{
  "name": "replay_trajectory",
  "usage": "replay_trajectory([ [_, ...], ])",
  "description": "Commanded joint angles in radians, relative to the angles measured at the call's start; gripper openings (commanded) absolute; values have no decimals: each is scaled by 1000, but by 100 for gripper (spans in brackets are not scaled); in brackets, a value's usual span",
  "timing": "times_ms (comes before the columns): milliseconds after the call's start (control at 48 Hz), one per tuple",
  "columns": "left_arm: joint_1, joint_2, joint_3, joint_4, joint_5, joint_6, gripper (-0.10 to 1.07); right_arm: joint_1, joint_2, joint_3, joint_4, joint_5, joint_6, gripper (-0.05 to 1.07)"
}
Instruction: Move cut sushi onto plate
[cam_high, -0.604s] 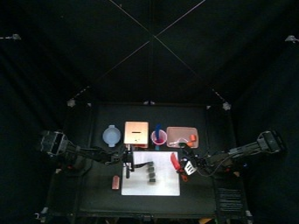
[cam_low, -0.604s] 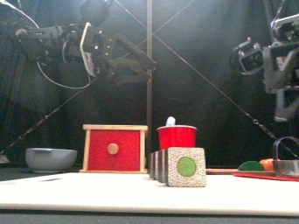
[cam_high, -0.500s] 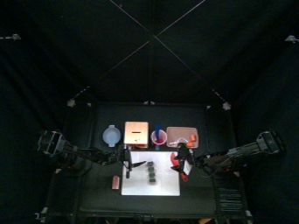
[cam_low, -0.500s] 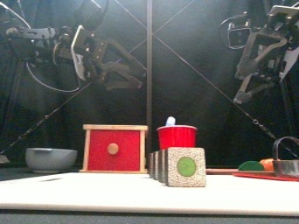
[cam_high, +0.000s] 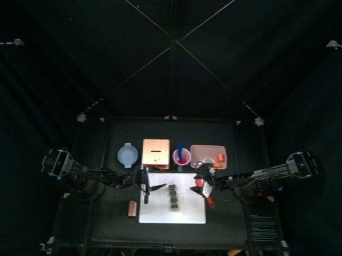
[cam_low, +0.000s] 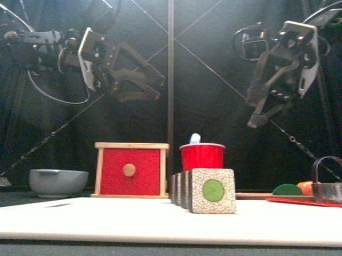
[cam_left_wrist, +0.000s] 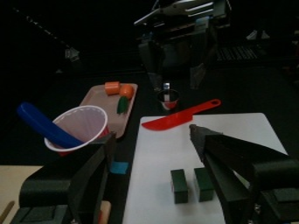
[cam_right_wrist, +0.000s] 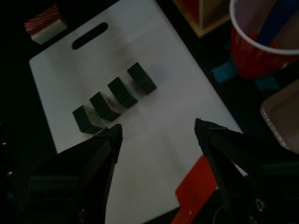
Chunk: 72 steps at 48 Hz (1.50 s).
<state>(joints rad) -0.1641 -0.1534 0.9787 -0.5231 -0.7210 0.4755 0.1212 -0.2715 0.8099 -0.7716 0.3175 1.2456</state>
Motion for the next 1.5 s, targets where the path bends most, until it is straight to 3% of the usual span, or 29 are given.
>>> replay_trajectory([
  [0,0,-40,11,-21,-8,2,99,-21,41,-77,3,-2,-40,96],
  [104,6,-80,57,-32,-8,3,99,-48,97,-133,21,9,-130,96],
  [271,11,-129,112,-32,-8,2,99,-64,184,-224,156,44,-347,96],
  [479,31,-144,138,-31,-8,3,99,-97,284,-342,502,204,-765,96],
  [625,41,-146,143,-29,-2,5,99,-138,324,-399,739,221,-1026,96],
  [750,41,-146,150,-31,0,3,99,-164,388,-442,844,229,-1161,95],
  [1208,41,-146,167,-34,-2,-2,99,-178,503,-495,867,233,-1215,88],
  [1479,41,-146,181,-40,0,-3,99,-181,515,-495,884,239,-1210,65],
])
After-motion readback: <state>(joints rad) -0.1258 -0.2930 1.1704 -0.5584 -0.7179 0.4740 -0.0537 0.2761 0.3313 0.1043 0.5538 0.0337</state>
